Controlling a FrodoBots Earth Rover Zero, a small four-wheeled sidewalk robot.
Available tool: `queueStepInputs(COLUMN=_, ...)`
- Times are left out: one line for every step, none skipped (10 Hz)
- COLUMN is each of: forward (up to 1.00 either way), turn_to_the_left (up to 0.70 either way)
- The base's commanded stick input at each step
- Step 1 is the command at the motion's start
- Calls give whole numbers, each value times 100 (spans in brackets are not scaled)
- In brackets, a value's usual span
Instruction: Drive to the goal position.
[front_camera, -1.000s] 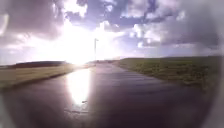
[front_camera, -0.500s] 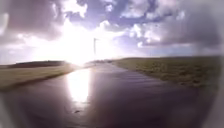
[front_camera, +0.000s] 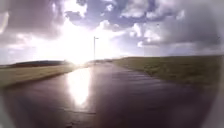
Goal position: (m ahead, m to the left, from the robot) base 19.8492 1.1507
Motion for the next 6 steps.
queueStepInputs(forward=70, turn_to_the_left=0)
queueStepInputs(forward=70, turn_to_the_left=0)
queueStepInputs(forward=70, turn_to_the_left=0)
queueStepInputs(forward=70, turn_to_the_left=0)
queueStepInputs(forward=70, turn_to_the_left=0)
queueStepInputs(forward=70, turn_to_the_left=0)
